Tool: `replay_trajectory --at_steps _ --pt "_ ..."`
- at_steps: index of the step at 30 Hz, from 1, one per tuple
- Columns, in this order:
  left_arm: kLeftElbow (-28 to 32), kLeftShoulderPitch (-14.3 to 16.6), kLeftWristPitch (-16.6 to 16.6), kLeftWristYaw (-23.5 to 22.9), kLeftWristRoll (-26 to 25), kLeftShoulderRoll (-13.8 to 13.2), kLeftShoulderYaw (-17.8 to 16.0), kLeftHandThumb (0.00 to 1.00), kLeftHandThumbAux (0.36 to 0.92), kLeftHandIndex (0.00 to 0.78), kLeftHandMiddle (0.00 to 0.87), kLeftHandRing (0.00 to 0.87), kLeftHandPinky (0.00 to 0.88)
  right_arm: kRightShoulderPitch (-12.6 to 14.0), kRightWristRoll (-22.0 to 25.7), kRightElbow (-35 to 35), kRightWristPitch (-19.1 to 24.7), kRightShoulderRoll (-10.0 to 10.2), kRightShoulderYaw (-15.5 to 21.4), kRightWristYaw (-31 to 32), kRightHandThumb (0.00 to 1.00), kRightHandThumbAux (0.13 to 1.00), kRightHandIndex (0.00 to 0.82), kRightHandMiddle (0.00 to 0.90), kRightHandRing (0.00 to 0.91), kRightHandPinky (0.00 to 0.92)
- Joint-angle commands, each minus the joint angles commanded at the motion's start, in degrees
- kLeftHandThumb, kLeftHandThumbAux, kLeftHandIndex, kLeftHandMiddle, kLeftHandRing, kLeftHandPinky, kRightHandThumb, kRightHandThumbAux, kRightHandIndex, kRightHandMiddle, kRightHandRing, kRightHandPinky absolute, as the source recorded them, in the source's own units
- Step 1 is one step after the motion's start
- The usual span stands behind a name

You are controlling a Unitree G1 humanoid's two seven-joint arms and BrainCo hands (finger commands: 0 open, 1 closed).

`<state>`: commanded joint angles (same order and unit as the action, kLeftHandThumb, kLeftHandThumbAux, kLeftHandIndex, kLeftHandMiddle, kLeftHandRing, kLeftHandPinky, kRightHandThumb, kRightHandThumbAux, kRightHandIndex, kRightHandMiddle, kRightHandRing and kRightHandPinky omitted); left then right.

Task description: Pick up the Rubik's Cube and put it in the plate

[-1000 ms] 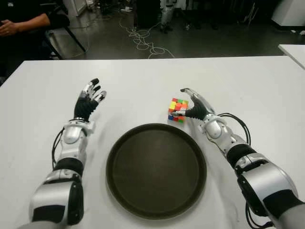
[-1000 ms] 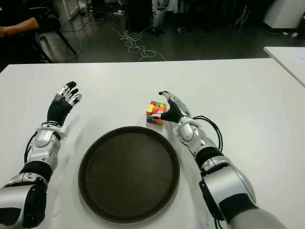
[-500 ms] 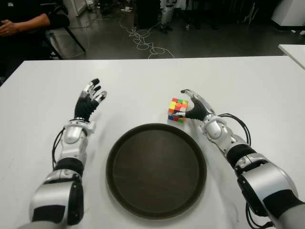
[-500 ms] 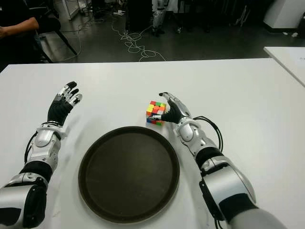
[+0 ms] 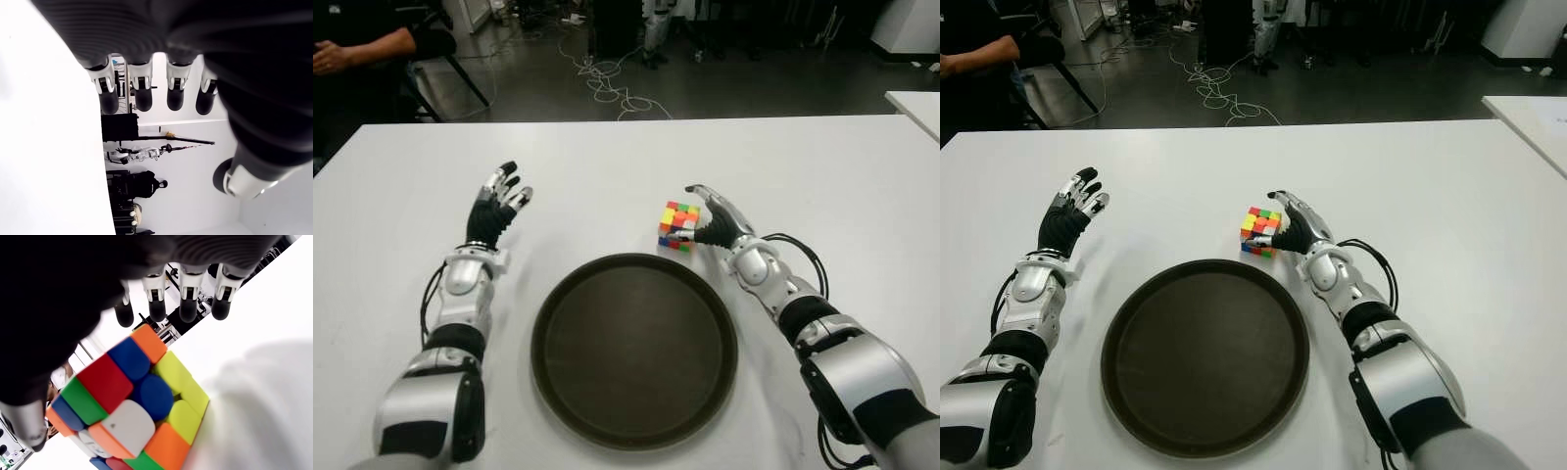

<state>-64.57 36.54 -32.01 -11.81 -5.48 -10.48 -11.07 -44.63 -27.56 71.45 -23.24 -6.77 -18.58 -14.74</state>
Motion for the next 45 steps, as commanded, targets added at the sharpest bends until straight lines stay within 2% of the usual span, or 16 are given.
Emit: replay_trajectory --at_steps 6,11,16,31,45 --pt "-0.07 0.04 0.07 -0.01 -0.07 -0.03 0.03 0.000 0.649 0.000 0.026 0.000 0.001 0.61 -1.08 -0.91 -2.22 0.60 -1.14 -1.44 0.000 0.603 0.045 0.039 0.060 0.070" --pt "-0.17 0.10 0.19 -0.08 -0.37 0.11 -0.16 0.000 0.658 0.000 0.027 0.000 0.000 0.92 -2.37 -1.39 -3.83 0.26 -2.47 -2.72 0.000 0.605 0.030 0.033 0.055 0.072" --pt "-0.44 0.28 0.44 0.02 -0.24 0.03 -0.10 0.000 0.654 0.000 0.023 0.000 0.000 0.99 -3.94 -2.19 -3.80 0.16 -4.15 -2.95 0.000 0.602 0.025 0.032 0.058 0.081" --pt "-0.64 0.23 0.04 -0.01 0.23 -0.22 0.24 0.000 0.629 0.000 0.021 0.000 0.000 1.58 -4.33 -2.98 -3.82 0.09 -5.11 -3.82 0.000 0.587 0.031 0.037 0.075 0.110" --pt "-0.56 0.07 -0.20 -0.48 0.15 -0.13 0.16 0.000 0.645 0.000 0.015 0.000 0.000 1.71 -4.19 -2.84 -3.26 0.16 -5.34 -4.35 0.000 0.581 0.034 0.056 0.094 0.137"
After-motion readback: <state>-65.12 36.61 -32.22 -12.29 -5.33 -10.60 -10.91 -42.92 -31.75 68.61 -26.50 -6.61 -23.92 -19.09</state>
